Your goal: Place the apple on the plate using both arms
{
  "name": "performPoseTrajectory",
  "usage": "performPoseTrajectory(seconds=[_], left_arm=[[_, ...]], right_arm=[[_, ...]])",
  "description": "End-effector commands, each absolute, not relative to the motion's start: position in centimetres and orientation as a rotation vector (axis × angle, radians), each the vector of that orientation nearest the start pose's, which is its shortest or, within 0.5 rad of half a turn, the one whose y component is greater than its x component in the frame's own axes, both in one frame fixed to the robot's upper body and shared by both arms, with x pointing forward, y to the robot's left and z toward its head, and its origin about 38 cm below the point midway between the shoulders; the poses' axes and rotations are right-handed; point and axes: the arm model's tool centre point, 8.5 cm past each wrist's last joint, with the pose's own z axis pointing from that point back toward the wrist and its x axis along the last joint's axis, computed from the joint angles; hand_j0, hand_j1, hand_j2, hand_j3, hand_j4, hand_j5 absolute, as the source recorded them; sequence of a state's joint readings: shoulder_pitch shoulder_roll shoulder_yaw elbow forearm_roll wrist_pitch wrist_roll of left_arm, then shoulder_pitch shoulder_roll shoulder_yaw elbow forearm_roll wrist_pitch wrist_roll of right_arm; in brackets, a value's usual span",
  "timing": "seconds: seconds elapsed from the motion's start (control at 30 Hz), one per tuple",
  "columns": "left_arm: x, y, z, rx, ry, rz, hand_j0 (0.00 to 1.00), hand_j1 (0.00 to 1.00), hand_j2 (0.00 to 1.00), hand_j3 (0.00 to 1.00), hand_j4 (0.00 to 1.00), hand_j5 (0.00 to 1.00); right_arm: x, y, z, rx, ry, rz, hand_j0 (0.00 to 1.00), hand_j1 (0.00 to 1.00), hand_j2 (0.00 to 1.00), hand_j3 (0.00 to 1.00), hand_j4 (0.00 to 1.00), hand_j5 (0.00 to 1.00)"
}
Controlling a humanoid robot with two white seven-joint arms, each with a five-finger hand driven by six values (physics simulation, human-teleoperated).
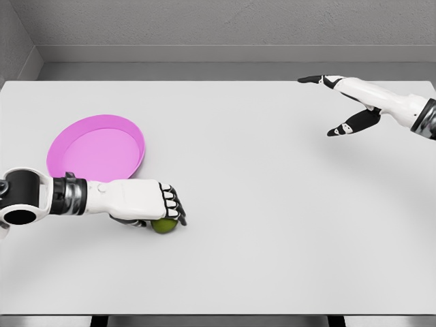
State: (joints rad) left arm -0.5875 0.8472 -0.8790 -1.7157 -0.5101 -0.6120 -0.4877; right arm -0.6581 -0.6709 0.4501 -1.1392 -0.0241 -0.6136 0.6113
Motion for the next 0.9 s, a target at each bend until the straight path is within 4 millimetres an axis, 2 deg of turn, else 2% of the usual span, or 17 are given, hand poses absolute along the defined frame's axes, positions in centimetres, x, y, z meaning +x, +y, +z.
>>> performPoseTrajectory(seconds=[0.0,0.3,0.43,0.57,0.6,0.63,0.67,0.73,0.77,0.87], left_arm=[[35.3,22.0,15.6,-0.149,1.687,3.003,0.68,0.68,0.68,0.68,0.68,0.68],[35.4,22.1,15.6,-0.145,1.652,3.024,0.46,0.46,0.46,0.46,0.46,0.46],[35.4,22.2,15.7,-0.149,1.657,3.023,0.42,0.42,0.42,0.42,0.42,0.42],[35.8,22.1,16.7,-0.164,1.701,2.997,0.41,0.41,0.41,0.41,0.41,0.41],[36.0,22.1,17.4,-0.161,1.741,2.982,0.39,0.39,0.39,0.39,0.39,0.39],[36.9,22.6,19.3,-0.201,1.819,2.946,0.38,0.38,0.38,0.38,0.38,0.38],[37.6,23.4,21.0,-0.25,1.888,2.921,0.38,0.38,0.38,0.38,0.38,0.38],[38.9,26.6,24.3,-0.383,2.003,2.896,0.38,0.38,0.38,0.38,0.38,0.38],[39.9,28.3,25.2,-0.462,2.053,2.901,0.38,0.38,0.38,0.38,0.38,0.38],[43.2,34.9,25.4,-0.714,2.18,3.001,0.38,0.38,0.38,0.38,0.38,0.38]], right_arm=[[47.4,-33.7,22.0,-0.121,-1.68,1.498,1.0,1.0,1.0,1.0,1.0,1.0],[47.4,-33.7,21.9,-0.119,-1.679,1.498,1.0,1.0,1.0,1.0,1.0,1.0],[47.4,-33.7,21.8,-0.117,-1.679,1.497,1.0,1.0,1.0,1.0,1.0,1.0],[47.3,-33.7,21.7,-0.116,-1.678,1.497,1.0,1.0,1.0,1.0,1.0,1.0],[47.3,-33.7,21.7,-0.115,-1.676,1.497,1.0,1.0,1.0,1.0,1.0,1.0],[47.3,-33.7,21.7,-0.115,-1.676,1.497,1.0,1.0,1.0,1.0,1.0,1.0],[47.3,-33.7,21.7,-0.116,-1.678,1.497,1.0,1.0,1.0,1.0,1.0,1.0],[47.3,-33.7,21.7,-0.116,-1.678,1.497,1.0,1.0,1.0,1.0,1.0,1.0],[47.4,-33.6,21.7,-0.114,-1.679,1.497,1.0,1.0,1.0,1.0,1.0,1.0],[47.4,-33.6,21.8,-0.114,-1.681,1.497,1.0,1.0,1.0,1.0,1.0,1.0]])
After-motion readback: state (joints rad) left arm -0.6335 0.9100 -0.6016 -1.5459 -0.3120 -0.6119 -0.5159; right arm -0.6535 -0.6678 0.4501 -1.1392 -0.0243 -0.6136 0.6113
